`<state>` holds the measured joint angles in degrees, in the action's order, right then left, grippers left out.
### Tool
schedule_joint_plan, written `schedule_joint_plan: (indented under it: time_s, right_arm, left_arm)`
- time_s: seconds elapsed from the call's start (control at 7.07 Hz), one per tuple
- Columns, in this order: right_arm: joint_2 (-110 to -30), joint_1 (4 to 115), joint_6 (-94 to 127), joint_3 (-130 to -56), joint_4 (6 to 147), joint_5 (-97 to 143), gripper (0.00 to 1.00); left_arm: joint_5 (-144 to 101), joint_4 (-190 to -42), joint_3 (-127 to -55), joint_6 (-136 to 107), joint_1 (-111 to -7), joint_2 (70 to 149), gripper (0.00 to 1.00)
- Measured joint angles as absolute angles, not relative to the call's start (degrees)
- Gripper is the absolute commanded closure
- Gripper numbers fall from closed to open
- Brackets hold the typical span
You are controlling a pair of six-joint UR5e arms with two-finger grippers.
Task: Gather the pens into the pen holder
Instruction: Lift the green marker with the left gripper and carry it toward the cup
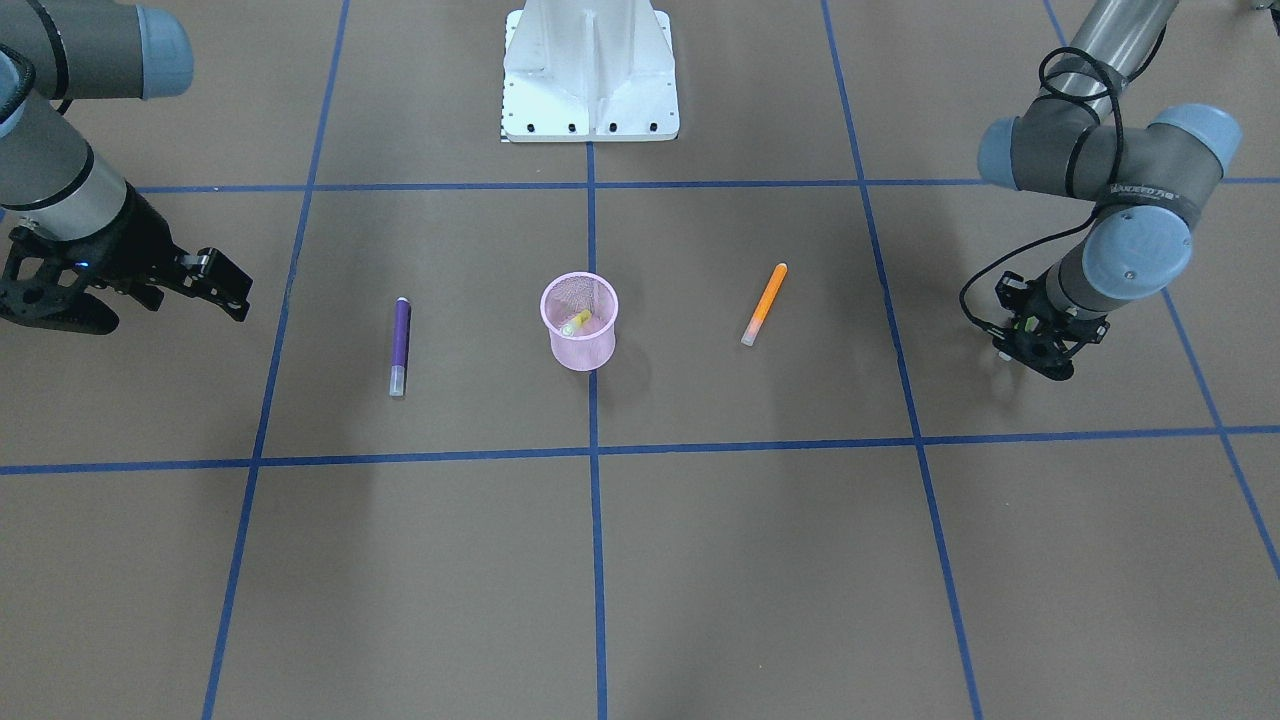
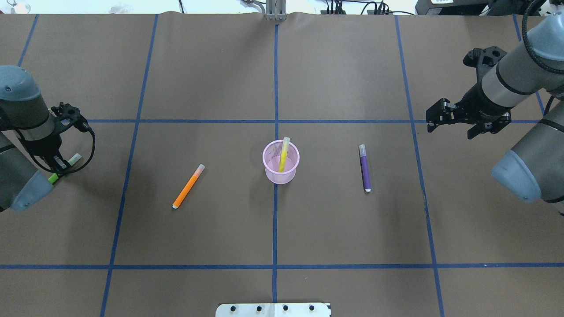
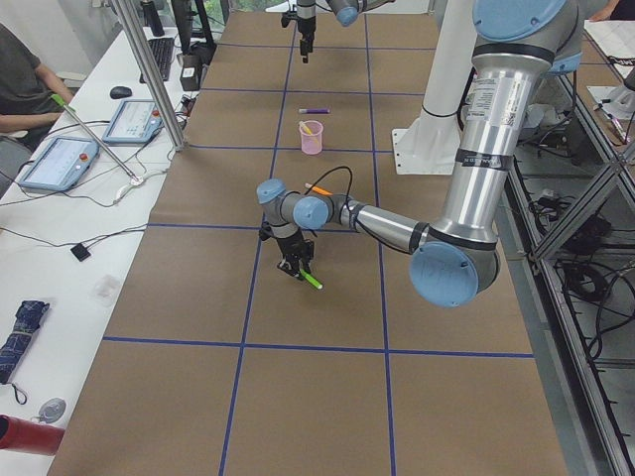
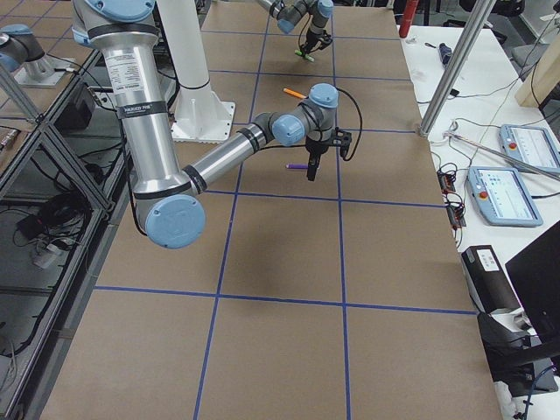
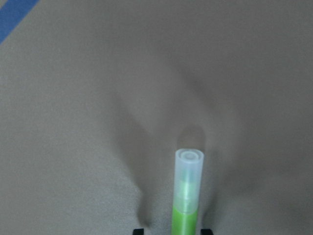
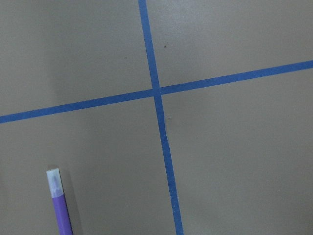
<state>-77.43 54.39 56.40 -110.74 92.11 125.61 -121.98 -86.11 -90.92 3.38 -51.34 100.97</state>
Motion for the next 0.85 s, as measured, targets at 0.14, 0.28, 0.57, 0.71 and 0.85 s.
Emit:
schedule_joint_plan:
  time_s: [0.14, 0.28, 0.57, 0.71, 0.85]
  right_arm:
    - [-77.4, 54.4, 56.4, -110.7, 92.1, 125.6, 0.0]
    - [-77.4, 54.4, 56.4, -110.7, 92.1, 125.6, 0.0]
    - [-77.4, 55.3, 56.3, -110.7, 92.1, 125.7, 0.0]
    - [-77.4, 56.1, 56.1, -110.7, 92.1, 125.9, 0.0]
    - [-77.4, 56.7, 55.9, -110.7, 92.1, 126.2, 0.0]
  left_arm:
    - [-122.1, -86.1, -91.2, 3.3, -51.4, 101.0, 1.0]
    - [-122.2, -86.0, -91.5, 3.3, -51.4, 101.0, 1.0]
    - [-122.1, -85.6, -94.8, 2.2, -51.5, 102.8, 1.0]
    - [-121.8, -85.6, -97.9, -0.7, -51.5, 104.7, 1.0]
    - [-121.6, -85.5, -101.2, -4.0, -51.4, 107.3, 1.0]
